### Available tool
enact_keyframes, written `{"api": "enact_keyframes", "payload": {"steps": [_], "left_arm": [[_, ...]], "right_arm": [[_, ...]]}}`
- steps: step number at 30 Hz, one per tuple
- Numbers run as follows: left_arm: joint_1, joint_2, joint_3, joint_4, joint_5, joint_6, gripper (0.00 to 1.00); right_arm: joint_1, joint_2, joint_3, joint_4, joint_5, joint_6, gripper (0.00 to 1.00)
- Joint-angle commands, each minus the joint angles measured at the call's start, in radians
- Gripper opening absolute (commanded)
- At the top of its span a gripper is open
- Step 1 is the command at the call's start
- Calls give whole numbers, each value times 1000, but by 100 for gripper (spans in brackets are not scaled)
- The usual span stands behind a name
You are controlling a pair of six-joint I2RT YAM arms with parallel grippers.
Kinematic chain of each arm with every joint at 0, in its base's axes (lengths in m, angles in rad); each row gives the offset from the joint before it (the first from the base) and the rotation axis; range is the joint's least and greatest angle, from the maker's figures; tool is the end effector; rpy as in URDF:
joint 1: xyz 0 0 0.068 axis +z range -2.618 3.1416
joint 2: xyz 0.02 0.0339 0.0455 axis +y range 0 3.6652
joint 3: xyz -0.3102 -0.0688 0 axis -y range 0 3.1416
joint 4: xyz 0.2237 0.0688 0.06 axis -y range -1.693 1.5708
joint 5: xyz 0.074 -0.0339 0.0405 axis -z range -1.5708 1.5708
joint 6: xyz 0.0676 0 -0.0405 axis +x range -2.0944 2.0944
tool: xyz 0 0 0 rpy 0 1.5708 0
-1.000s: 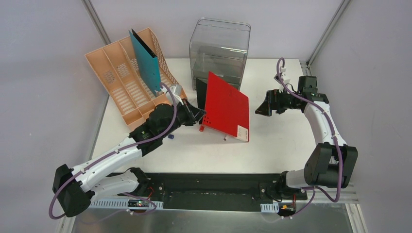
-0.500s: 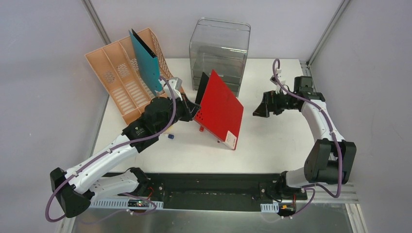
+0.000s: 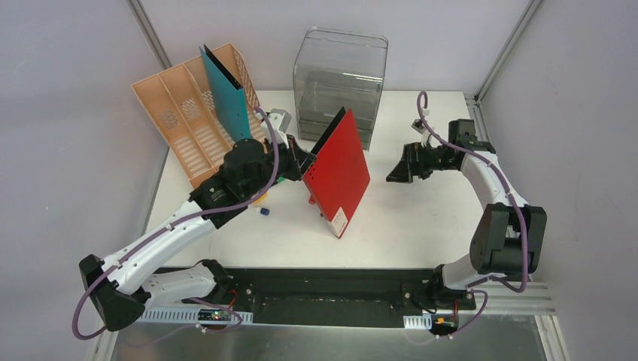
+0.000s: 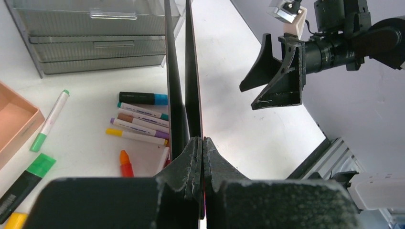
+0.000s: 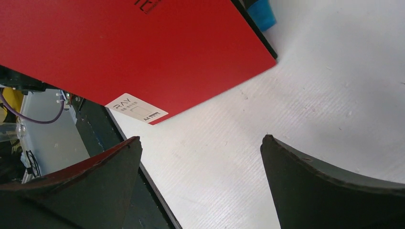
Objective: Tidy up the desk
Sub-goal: Pick up the folder from the center of the board.
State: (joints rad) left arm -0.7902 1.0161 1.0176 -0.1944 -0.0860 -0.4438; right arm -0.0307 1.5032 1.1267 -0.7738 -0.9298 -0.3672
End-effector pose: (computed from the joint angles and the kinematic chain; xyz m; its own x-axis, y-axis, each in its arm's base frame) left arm 0.1582 -0.1515 0.4104 -0.4003 -0.2037 -0.8934 0.5278 0.7458 -0.4065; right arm 0.2774 0.0457 0.2921 -0.7408 -0.1920 -0.6437 -0.6157 0.5773 0.5364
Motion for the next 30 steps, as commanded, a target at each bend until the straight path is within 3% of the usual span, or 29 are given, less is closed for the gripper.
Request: {"api": "enact_keyframes", "payload": {"steps": [1, 8, 14, 19, 24, 30], "left_arm": [[9, 29, 60, 43, 107, 67, 0], [8, 73, 64, 39, 202, 100, 0], [9, 96, 70, 40, 223, 118, 0], [9, 101, 42, 71, 207, 105, 0], [9, 96, 12, 102, 192, 97, 0], [8, 101, -6, 120, 192, 93, 0]], "right_arm": [[10, -67, -44, 93, -108, -69, 99], [16, -194, -175, 249, -187, -159, 99], [26, -196, -106, 249, -161, -253, 99], [25, -59, 62, 222, -210, -222, 99], [43, 121, 212, 83, -272, -187, 99], [62, 203, 234, 69, -276, -148, 99]]}}
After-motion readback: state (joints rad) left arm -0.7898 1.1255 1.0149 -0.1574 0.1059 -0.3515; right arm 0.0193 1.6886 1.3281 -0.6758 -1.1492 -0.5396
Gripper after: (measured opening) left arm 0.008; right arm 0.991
